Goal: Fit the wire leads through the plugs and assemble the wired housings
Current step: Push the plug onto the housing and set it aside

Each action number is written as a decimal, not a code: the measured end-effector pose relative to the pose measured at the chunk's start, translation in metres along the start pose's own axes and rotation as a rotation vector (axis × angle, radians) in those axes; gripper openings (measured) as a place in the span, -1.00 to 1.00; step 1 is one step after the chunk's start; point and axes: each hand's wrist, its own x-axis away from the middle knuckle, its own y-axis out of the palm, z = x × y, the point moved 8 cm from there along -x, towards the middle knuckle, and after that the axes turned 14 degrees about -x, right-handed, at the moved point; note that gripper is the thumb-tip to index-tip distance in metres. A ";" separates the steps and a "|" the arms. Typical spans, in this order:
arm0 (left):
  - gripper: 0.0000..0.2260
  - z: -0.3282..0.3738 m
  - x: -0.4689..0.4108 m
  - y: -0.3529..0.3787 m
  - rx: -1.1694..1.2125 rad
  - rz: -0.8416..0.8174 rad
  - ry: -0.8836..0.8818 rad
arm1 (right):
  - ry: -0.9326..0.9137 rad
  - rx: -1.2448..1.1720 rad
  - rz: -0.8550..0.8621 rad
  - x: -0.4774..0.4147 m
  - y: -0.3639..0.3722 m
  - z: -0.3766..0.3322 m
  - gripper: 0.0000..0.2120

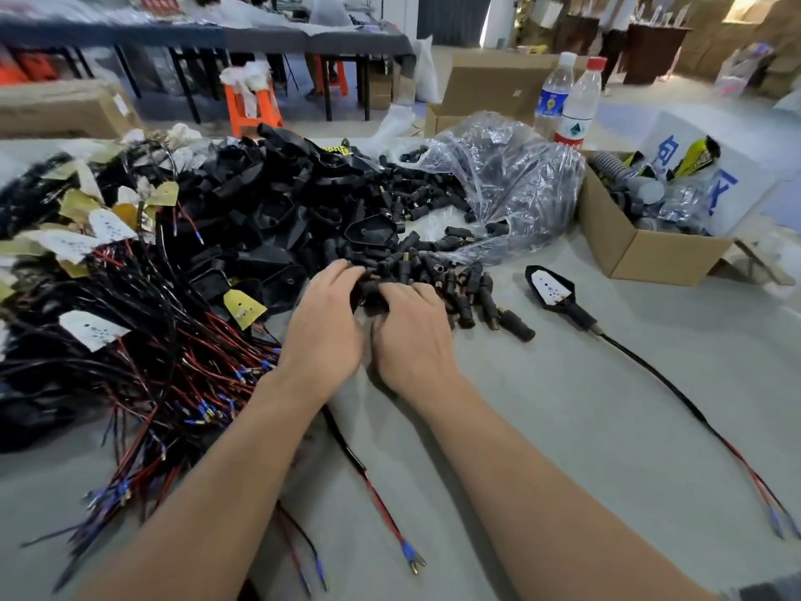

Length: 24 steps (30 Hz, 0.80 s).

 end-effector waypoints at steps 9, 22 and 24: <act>-0.31 -0.047 0.008 -0.043 0.238 0.193 -0.099 | -0.018 -0.460 0.080 -0.008 0.013 -0.039 -0.51; -0.79 -0.045 0.013 -0.042 0.946 0.085 -0.160 | 0.415 -1.486 -0.153 -0.005 0.042 -0.036 -0.78; -0.79 -0.061 0.012 -0.047 1.027 0.171 -0.287 | 0.367 -1.286 -0.150 -0.005 0.041 -0.038 -0.77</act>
